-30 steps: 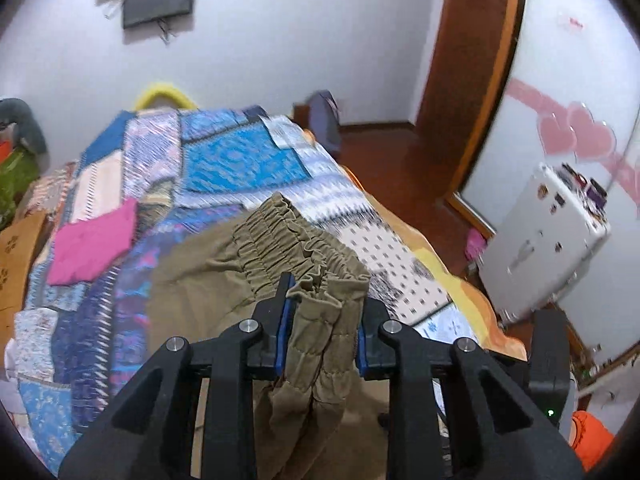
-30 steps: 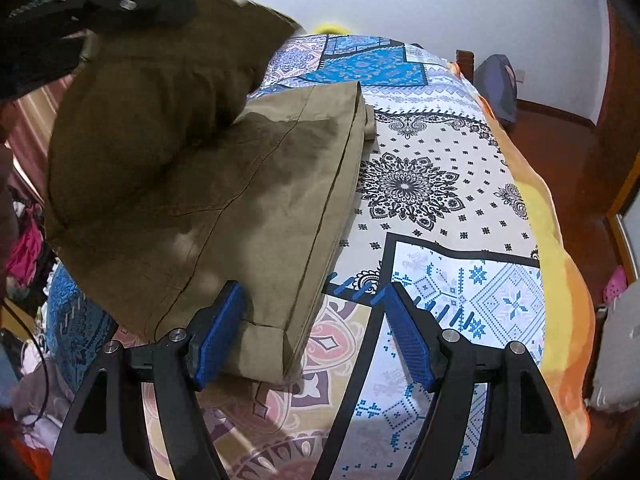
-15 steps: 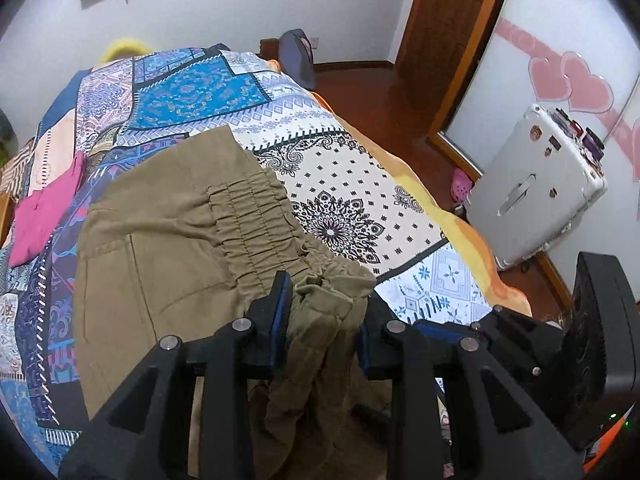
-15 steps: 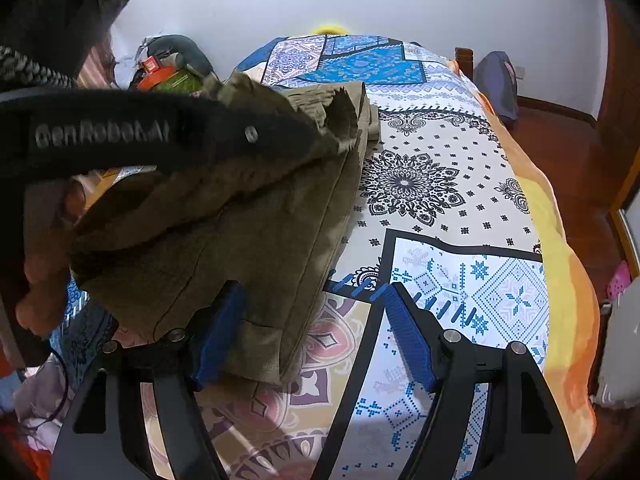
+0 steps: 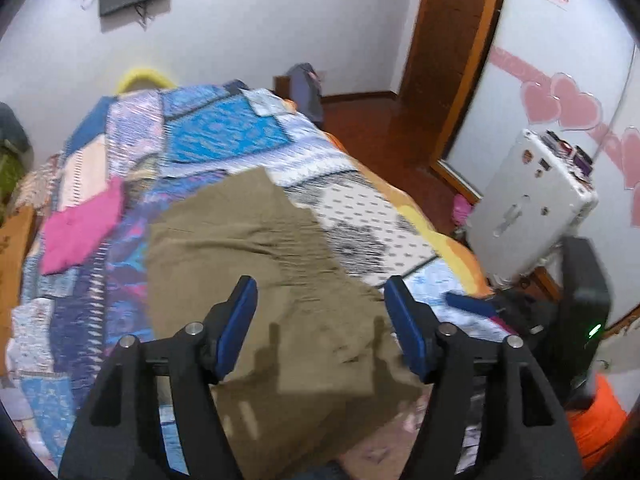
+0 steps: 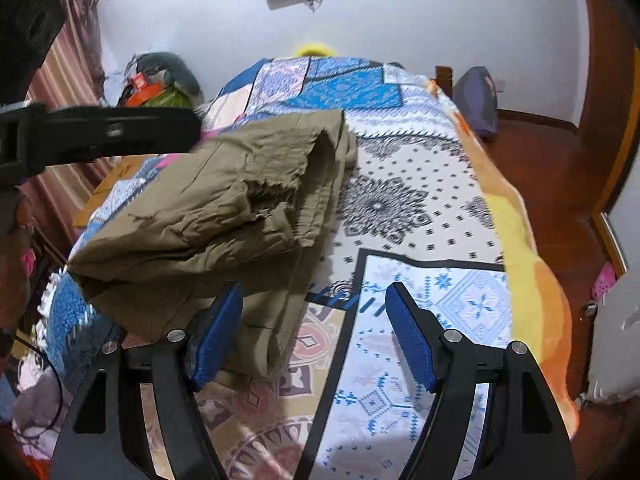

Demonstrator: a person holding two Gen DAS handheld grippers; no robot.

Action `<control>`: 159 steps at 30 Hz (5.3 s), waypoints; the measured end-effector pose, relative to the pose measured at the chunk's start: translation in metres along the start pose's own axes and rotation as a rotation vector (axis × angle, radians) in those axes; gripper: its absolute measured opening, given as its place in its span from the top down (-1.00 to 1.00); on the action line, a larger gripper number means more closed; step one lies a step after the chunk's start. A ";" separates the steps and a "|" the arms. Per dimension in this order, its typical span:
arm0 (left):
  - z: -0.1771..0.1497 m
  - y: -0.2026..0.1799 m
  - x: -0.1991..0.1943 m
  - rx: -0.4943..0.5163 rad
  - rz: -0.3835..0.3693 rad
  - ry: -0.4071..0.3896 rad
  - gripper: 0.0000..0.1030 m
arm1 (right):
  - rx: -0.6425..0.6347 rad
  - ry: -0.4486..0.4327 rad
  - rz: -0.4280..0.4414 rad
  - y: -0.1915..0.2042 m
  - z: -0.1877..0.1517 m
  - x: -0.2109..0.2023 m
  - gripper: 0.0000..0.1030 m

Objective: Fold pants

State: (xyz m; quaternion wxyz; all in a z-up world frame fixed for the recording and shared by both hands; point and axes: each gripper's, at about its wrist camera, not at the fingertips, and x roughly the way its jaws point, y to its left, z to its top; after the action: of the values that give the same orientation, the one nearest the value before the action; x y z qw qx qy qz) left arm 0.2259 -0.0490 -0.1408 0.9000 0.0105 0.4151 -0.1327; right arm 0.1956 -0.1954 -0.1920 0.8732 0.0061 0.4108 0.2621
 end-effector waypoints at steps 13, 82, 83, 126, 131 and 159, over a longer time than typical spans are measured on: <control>-0.071 0.074 0.038 -0.065 0.077 0.165 -0.53 | -0.060 -0.117 0.018 0.027 0.037 -0.008 -0.37; -0.117 0.200 -0.014 -0.377 0.126 0.075 0.77 | -0.212 -0.049 0.082 0.082 0.036 0.018 -0.49; -0.122 0.201 -0.018 -0.398 0.115 0.070 0.77 | -0.223 -0.040 0.085 0.084 0.034 0.021 -0.46; -0.024 0.141 0.053 -0.128 0.031 0.112 0.66 | -0.202 0.091 0.095 0.048 0.067 0.099 0.46; -0.029 0.147 0.059 -0.153 0.047 0.101 0.66 | -0.285 0.055 0.048 0.057 0.073 0.098 0.57; -0.084 0.220 -0.022 -0.265 0.181 0.081 -0.08 | -0.183 0.053 0.031 0.038 0.057 0.041 -0.25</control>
State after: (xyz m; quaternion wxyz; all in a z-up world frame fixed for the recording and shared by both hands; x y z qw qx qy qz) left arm 0.2042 0.1791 -0.1988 0.8843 -0.0658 0.4623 0.0053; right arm 0.2407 -0.1318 -0.1746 0.8549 -0.0743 0.4078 0.3119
